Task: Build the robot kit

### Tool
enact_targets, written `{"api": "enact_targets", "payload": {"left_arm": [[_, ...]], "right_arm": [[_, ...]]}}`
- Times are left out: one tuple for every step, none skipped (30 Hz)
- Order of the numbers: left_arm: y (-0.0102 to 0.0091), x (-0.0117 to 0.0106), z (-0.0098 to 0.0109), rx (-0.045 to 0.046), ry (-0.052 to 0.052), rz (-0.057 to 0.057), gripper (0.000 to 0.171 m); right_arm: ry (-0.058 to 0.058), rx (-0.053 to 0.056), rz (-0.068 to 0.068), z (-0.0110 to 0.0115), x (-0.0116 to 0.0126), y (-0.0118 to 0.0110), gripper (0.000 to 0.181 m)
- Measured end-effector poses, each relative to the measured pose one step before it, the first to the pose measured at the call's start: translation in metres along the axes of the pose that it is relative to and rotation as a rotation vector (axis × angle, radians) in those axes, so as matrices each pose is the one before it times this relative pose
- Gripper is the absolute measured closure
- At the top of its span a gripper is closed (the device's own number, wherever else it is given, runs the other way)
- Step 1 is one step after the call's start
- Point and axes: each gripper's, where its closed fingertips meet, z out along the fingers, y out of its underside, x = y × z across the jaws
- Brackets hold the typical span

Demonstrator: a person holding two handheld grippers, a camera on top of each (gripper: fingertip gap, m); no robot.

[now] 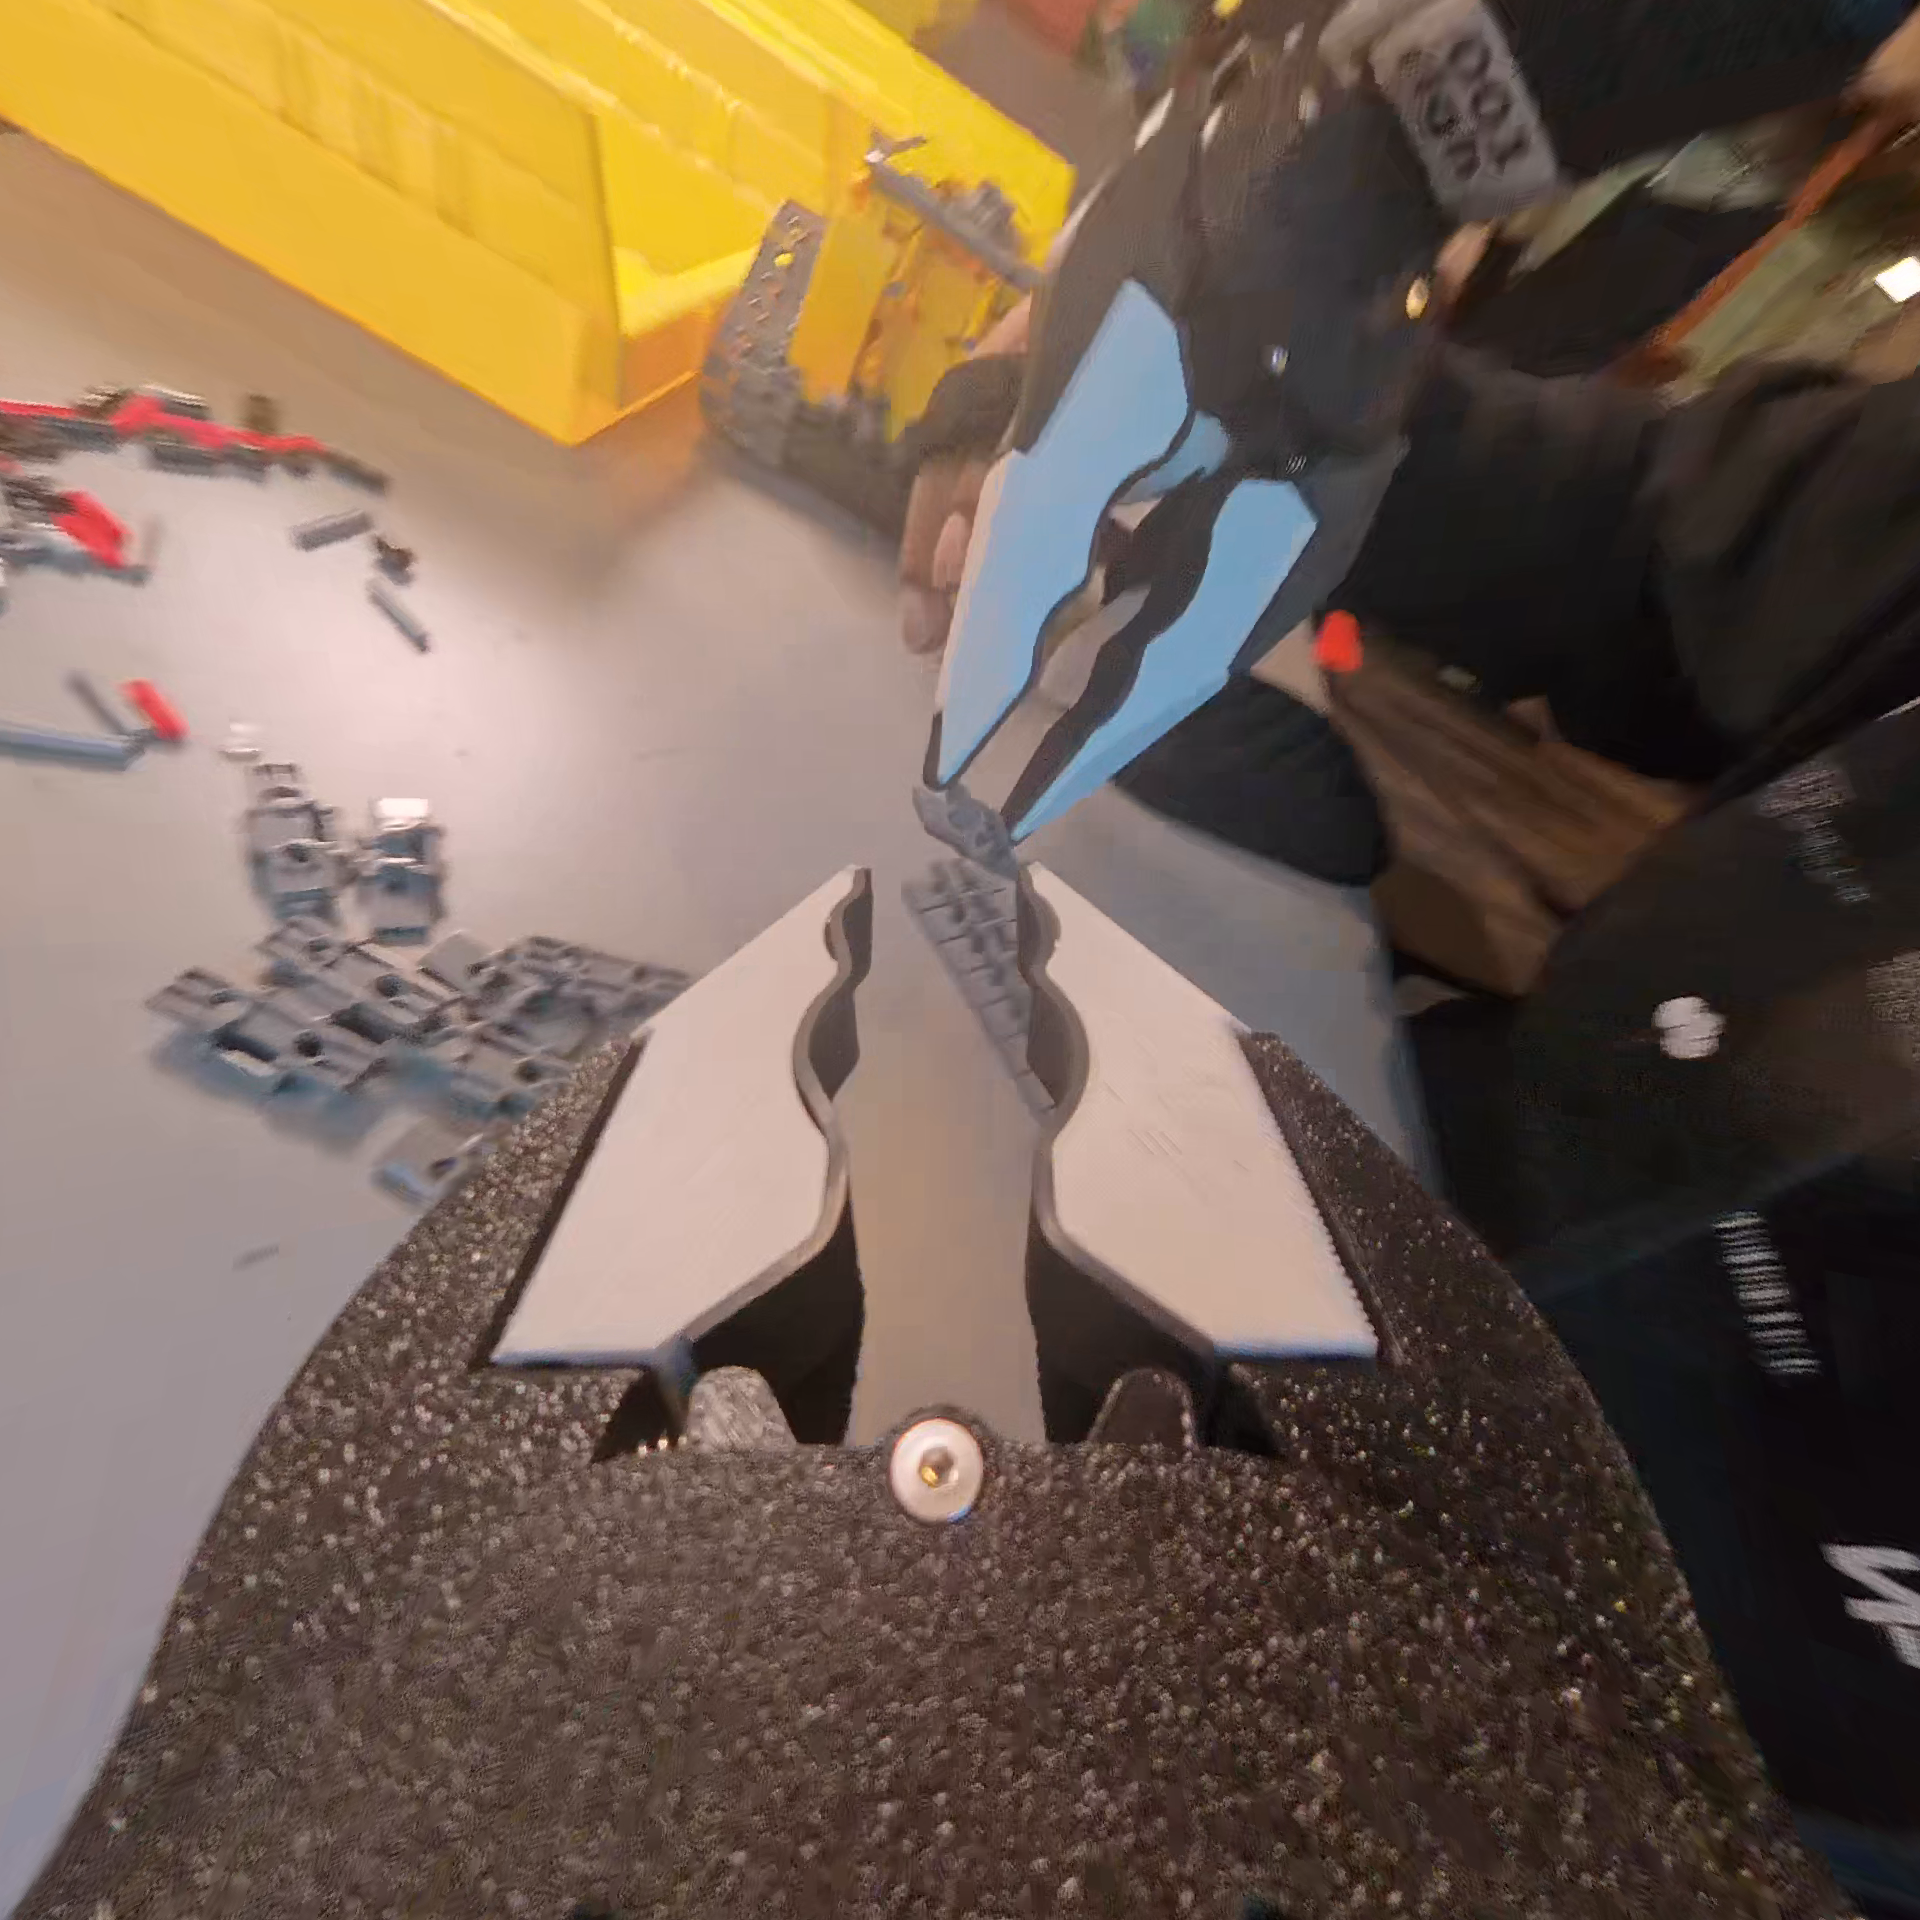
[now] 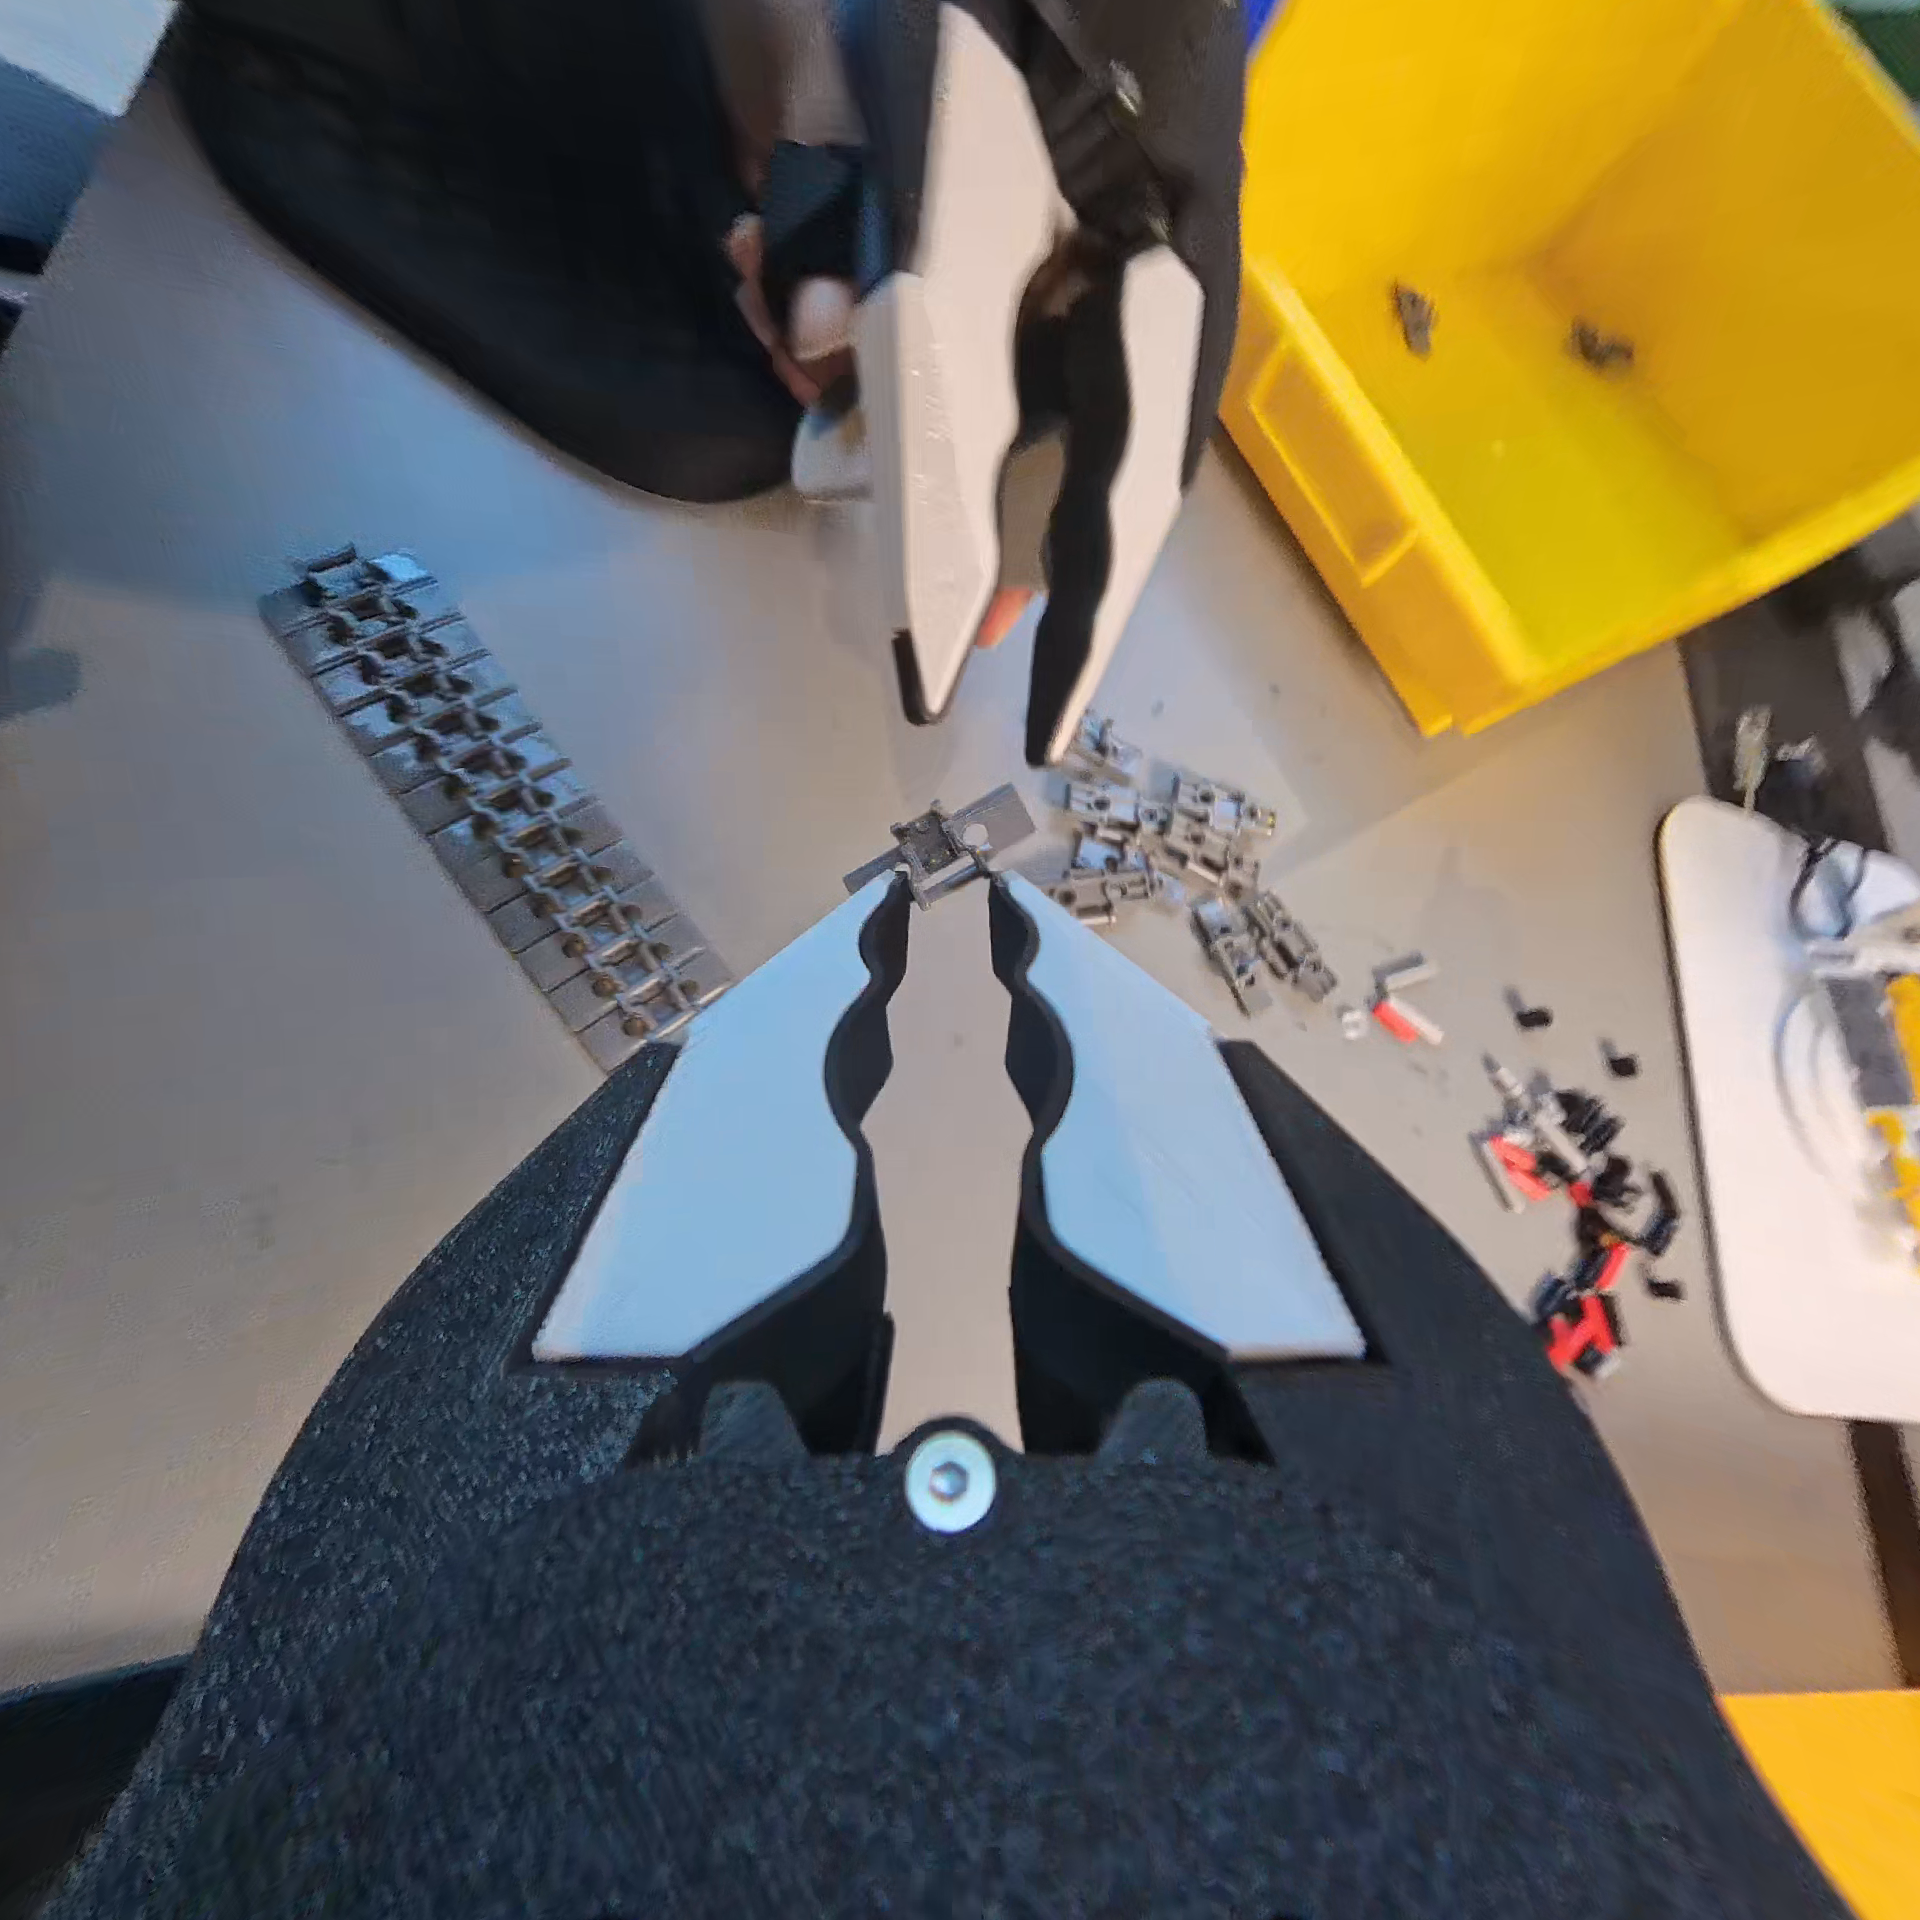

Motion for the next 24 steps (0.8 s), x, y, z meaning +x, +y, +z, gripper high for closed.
{"api": "enact_targets", "payload": {"left_arm": [[-0.00349,0.00828,0.00099,0.02477,0.061,-0.0429,0.145],[-0.00152,0.00781,0.00143,0.01384,0.0544,-0.033,0.146],[0.00077,0.00711,0.00191,-0.00219,0.0457,-0.0203,0.148],[0.00071,0.00589,0.00201,-0.00129,0.0324,-0.0097,0.149],[0.00005,0.0054,0.00195,0.00324,0.0272,-0.0069,0.153],[-0.00004,0.00526,0.00198,0.0034,0.0262,-0.0069,0.163],[-0.00031,0.00375,0.00184,0.00669,0.0167,-0.0055,0.168],[-0.00189,0.00198,0.00092,0.01748,0.0071,-0.0089,0.168],[-0.00431,0.00238,-0.0004,0.0326,0.0125,-0.0126,0.169],[-0.00566,0.00316,-0.00149,0.0415,0.0197,-0.0115,0.17],[-0.00684,0.00288,-0.00237,0.04723,0.0182,-0.009,0.17],[-0.00797,0.00181,-0.00274,0.05465,0.0112,-0.0023,0.17],[-0.0093,0.00181,-0.00304,0.06232,0.0106,-0.0016,0.17],[-0.0093,0.00285,-0.00268,0.06279,0.017,-0.0057,0.17],[-0.00764,0.00427,-0.00152,0.052,0.0258,-0.0094,0.17],[-0.00597,0.00428,-0.00056,0.04269,0.0226,-0.0057,0.171],[-0.00376,0.00363,0.0003,0.03107,0.0158,0.0014,0.171],[-0.00201,0.00283,0.00078,0.02173,0.0113,0.0066,0.171],[-0.00041,0.00119,0.00105,0.01153,0.0006,0.0091,0.171],[0.00019,0.00023,0.00072,0.0076,-0.0043,0.0123,0.171],[0.00023,0.00372,0.00063,0.00495,0.0196,0.0086,0.17],[-0.00157,0.00314,-0.00007,0.01224,0.0153,0.0012,0.171],[0.00007,0.00203,0.00013,0.00074,0.0073,0.0099,0.171],[0.00121,0.00135,0.00034,-0.00894,0.0014,0.0156,0.171]], "right_arm": [[0.0025,0.0027,-0.0479,-0.00299,-0.006,-0.00626,0.166],[0.0055,0.0,-0.0431,-0.00276,-0.00451,-0.00609,0.166],[0.0064,-0.0006,-0.0383,-0.00284,-0.00339,-0.00566,0.166],[-0.0007,-0.0086,-0.0326,-0.00254,-0.00338,-0.00422,0.166],[0.0052,-0.0112,-0.0307,-0.00242,-0.00196,-0.00328,0.166],[0.0064,-0.0047,-0.0284,-0.00259,-0.00137,-0.00362,0.166],[0.0029,-0.004,-0.0183,-0.00275,-0.00129,-0.00311,0.166],[0.0139,-0.0054,-0.0085,-0.00305,0.00097,-0.0016,0.166],[0.025,0.0183,0.0119,-0.00375,0.00304,-0.00347,0.167],[0.0275,0.0411,0.0463,-0.00466,0.00455,-0.00511,0.17],[0.0273,0.0455,0.0739,-0.00476,0.00579,-0.00381,0.167],[0.0301,0.0468,0.0856,-0.0044,0.00661,-0.0026,0.158],[0.0337,0.0626,0.0918,-0.00401,0.00644,-0.00328,0.149],[0.0284,0.0747,0.098,-0.00275,0.00455,-0.00391,0.148],[0.0247,0.07,0.0904,-0.00091,0.0028,-0.00304,0.148],[0.0163,0.0671,0.0717,0.00043,0.00029,-0.00317,0.148],[0.0165,0.0595,0.0566,0.00174,-0.00051,-0.00346,0.148],[0.0079,0.0508,0.038,0.00238,-0.00204,-0.00366,0.15],[0.0021,0.0514,0.0276,0.00222,-0.00279,-0.0054,0.153],[0.0091,0.0411,0.0185,0.00189,-0.00105,-0.00525,0.164],[0.0131,0.0227,0.0052,0.0013,0.0006,-0.00377,0.174],[-0.0114,0.0088,0.0017,0.00054,-0.00188,-0.00304,0.174],[-0.0166,-0.0055,0.0083,-0.00011,-0.00151,-0.00198,0.175],[-0.0161,-0.018,0.0089,-0.00093,-0.00058,-0.00079,0.175]]}}
